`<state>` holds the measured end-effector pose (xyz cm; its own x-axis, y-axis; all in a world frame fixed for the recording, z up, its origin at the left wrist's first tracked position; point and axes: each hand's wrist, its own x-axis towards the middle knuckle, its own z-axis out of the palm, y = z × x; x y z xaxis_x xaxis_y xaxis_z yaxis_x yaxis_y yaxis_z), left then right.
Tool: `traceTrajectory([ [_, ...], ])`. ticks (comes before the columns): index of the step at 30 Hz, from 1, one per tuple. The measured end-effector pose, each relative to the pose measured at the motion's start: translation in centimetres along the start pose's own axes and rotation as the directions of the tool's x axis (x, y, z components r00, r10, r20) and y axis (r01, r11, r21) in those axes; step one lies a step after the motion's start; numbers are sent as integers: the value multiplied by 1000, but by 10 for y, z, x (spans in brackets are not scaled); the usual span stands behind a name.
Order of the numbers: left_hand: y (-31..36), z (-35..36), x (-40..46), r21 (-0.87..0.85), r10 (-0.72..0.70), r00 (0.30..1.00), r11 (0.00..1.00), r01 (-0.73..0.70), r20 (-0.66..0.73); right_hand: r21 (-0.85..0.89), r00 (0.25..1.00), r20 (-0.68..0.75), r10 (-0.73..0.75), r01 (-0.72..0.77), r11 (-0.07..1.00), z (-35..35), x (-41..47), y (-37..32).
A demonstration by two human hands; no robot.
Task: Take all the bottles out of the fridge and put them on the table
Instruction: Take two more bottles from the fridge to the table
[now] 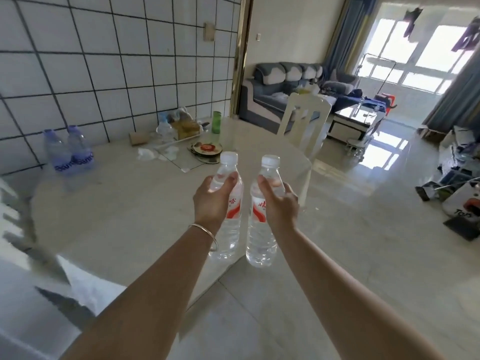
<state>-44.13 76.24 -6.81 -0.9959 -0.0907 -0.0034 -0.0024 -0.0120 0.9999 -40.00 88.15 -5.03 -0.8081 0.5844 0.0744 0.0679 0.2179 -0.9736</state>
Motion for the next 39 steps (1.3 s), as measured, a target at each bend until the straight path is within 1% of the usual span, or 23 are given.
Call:
traceTrajectory([
  [3, -6, 9, 44, 37, -2, 996, 999, 5, -85, 31, 992, 124, 37, -41, 999, 30, 51, 7],
  [5, -10, 13, 74, 74, 21, 989, 997, -10, -143, 32, 977, 208, 48, -56, 998, 54, 85, 8],
  [9, -22, 18, 141, 129, 77, 964, 991, -46, -253, 12, 931, 364, -18, 15, 1000, 110, 153, 11],
  [11, -29, 18, 175, 167, 73, 939, 986, -17, -337, -3, 888, 457, -43, 49, 999, 138, 181, 9],
  [13, -30, 16, 203, 169, 67, 909, 986, 4, -412, 9, 853, 518, -66, 71, 997, 164, 207, 3],
  [16, -36, 6, 238, 166, 51, 865, 985, 38, -500, -8, 794, 605, -61, 82, 997, 203, 238, -2],
  [19, -50, -17, 271, 162, 37, 810, 984, 71, -585, -15, 741, 672, -15, 33, 999, 245, 257, 5],
  [22, -64, -43, 301, 158, 29, 749, 982, 102, -661, -25, 671, 741, 26, -10, 1000, 287, 271, 11],
  [24, -73, -61, 320, 161, 33, 705, 980, 115, -708, -27, 651, 758, 42, -32, 999, 319, 278, 17],
  [26, -83, -81, 344, 171, 46, 673, 978, 120, -739, -12, 648, 761, 36, -42, 999, 353, 283, 17],
  [29, -90, -115, 386, 176, 55, 662, 977, 118, -748, 8, 640, 768, 39, -70, 998, 411, 292, 12],
  [31, -93, -139, 416, 167, 69, 663, 982, 87, -746, 26, 638, 770, 28, -75, 997, 451, 299, 6],
  [35, -107, -189, 480, 162, 111, 654, 987, 18, -749, 50, 655, 756, -19, -28, 998, 532, 310, 3],
  [39, -123, -226, 536, 237, 196, 624, 971, -18, -756, 88, 675, 728, -117, 78, 993, 604, 325, 13],
])
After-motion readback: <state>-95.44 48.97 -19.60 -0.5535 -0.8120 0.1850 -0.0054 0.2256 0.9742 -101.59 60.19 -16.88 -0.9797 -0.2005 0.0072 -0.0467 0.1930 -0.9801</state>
